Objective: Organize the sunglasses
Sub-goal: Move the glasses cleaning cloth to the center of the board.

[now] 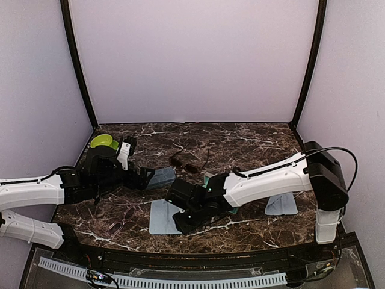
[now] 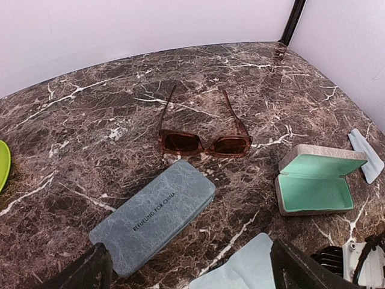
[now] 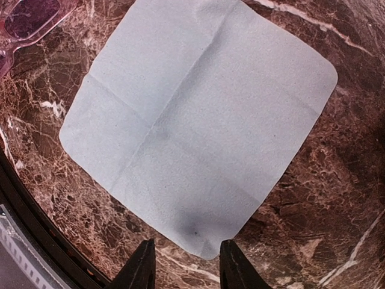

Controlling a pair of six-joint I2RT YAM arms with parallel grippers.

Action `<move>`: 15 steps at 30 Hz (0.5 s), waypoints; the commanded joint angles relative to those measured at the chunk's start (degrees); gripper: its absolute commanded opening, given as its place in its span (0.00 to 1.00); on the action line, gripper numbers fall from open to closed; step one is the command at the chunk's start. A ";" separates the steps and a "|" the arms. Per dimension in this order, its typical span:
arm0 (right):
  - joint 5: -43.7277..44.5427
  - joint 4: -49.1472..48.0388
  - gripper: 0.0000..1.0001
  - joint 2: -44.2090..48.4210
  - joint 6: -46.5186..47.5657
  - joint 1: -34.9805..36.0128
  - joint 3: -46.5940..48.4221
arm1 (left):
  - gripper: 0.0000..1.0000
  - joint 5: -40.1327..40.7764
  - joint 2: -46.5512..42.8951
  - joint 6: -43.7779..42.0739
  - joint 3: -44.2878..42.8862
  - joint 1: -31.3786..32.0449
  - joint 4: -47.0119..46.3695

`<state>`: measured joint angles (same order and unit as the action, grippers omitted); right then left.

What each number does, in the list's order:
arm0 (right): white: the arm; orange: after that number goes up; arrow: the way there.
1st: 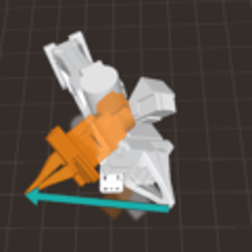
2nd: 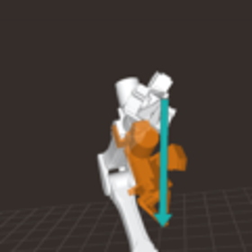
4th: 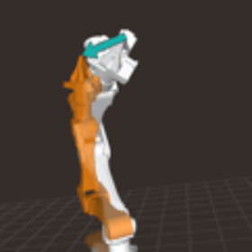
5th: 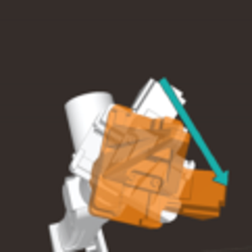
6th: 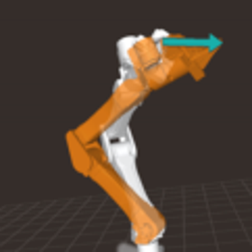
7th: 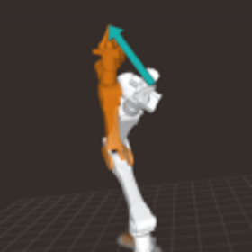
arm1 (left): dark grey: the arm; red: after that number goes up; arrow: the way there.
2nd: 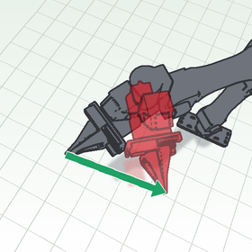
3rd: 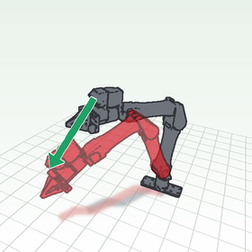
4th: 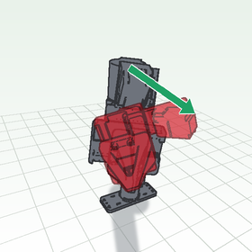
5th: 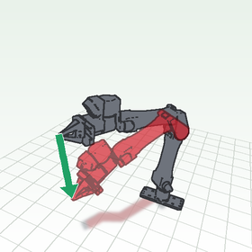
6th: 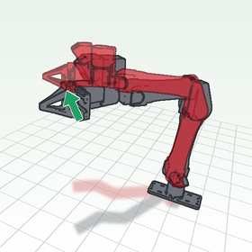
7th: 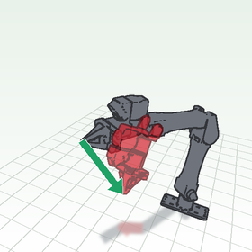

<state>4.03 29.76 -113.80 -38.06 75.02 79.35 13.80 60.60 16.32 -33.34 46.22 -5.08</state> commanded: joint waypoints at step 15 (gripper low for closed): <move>1.64 0.21 0.35 -2.12 -1.95 1.19 -1.52 | 0.94 -2.72 -1.79 1.09 2.17 -0.34 -1.95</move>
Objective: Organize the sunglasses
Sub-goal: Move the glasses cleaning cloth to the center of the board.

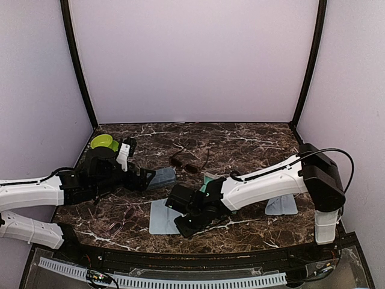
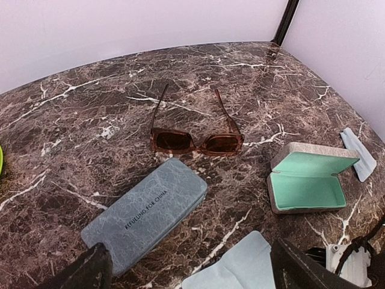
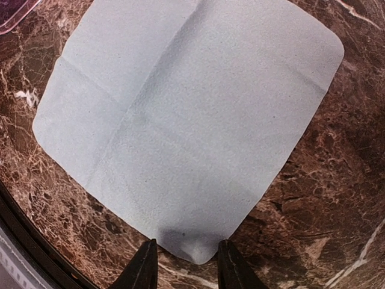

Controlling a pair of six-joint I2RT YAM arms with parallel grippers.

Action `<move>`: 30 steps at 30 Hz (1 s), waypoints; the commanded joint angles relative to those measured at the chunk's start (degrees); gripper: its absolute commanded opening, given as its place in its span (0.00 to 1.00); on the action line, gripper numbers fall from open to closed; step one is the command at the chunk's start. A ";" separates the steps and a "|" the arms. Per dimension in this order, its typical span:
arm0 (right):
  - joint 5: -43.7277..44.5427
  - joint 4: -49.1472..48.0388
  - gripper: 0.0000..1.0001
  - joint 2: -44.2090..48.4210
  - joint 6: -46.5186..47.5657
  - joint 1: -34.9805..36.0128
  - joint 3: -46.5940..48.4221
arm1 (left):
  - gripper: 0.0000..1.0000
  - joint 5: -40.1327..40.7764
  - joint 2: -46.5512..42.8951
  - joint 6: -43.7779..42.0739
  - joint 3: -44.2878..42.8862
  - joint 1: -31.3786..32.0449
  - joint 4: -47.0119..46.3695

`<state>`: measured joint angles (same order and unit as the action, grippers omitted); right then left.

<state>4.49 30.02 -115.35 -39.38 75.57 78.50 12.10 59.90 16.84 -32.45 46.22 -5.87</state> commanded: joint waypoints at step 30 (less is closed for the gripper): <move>7.97 5.13 0.11 -3.56 -1.49 4.19 0.83 | 0.94 -0.90 -1.89 -0.53 1.71 -0.34 -0.37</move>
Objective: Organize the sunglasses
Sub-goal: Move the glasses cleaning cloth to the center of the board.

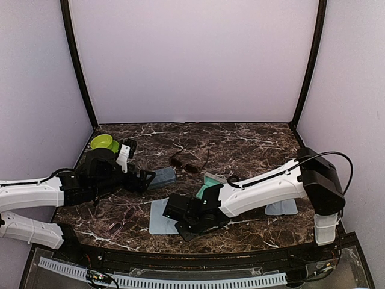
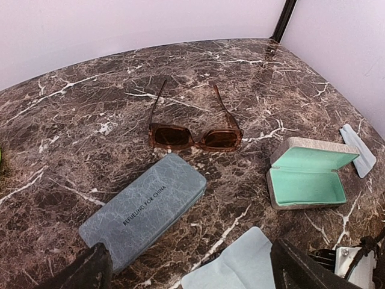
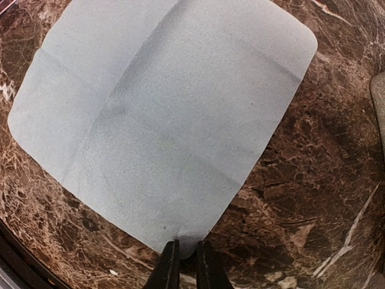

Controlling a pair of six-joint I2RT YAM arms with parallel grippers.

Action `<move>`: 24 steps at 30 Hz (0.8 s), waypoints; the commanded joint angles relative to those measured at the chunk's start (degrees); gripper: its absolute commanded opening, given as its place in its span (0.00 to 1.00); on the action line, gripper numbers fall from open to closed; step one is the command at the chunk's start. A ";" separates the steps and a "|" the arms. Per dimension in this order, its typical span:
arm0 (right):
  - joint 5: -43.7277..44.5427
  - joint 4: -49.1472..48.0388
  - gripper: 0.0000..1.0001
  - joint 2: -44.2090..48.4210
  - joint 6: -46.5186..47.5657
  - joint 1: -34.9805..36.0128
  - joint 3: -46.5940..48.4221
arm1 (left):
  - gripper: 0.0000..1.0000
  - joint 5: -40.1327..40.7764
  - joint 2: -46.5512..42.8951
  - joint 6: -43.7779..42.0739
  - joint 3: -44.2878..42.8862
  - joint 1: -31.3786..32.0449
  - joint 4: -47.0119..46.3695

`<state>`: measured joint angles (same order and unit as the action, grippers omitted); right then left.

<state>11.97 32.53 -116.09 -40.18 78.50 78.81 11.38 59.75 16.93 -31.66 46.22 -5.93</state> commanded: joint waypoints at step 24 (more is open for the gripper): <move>-0.04 2.56 0.00 10.48 5.62 -1.31 -12.28 | 0.90 -8.08 0.11 -5.87 2.56 -0.34 -2.81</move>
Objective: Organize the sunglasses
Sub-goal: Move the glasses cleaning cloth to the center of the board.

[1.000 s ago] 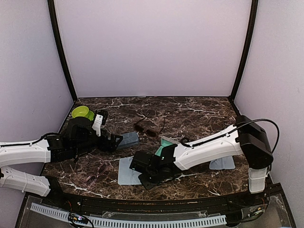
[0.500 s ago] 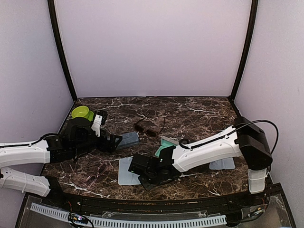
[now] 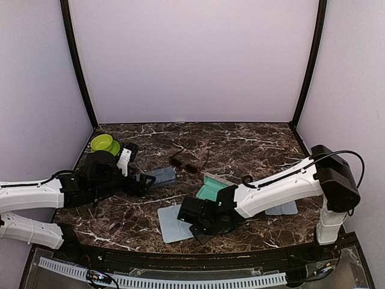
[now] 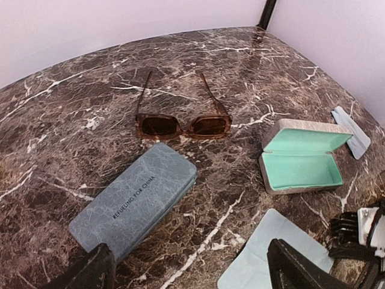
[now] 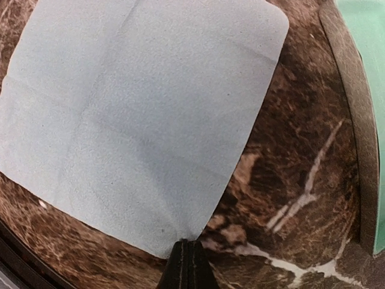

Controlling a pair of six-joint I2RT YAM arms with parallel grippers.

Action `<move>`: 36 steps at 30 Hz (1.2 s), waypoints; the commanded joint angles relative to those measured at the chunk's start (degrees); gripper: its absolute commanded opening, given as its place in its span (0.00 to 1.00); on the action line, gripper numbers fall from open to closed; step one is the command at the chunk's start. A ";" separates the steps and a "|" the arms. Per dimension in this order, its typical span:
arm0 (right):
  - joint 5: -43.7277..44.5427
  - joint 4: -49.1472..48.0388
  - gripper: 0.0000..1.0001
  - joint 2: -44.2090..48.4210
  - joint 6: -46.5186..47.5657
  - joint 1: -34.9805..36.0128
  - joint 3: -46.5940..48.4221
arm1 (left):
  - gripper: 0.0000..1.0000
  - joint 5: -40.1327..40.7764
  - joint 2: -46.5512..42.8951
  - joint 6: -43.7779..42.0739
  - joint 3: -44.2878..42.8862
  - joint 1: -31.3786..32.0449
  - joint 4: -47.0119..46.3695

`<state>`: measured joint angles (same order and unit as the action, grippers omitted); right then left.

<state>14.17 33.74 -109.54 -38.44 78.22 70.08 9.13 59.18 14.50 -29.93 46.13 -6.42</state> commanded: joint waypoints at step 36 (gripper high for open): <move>-3.16 -1.05 0.00 12.61 15.41 -9.84 -13.38 | 0.46 -20.18 43.84 -2.35 -24.12 9.96 -3.67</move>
<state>11.53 34.24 -98.67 -22.79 68.82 57.10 -10.96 101.54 11.18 -51.33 54.98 -13.50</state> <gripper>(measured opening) 0.006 0.472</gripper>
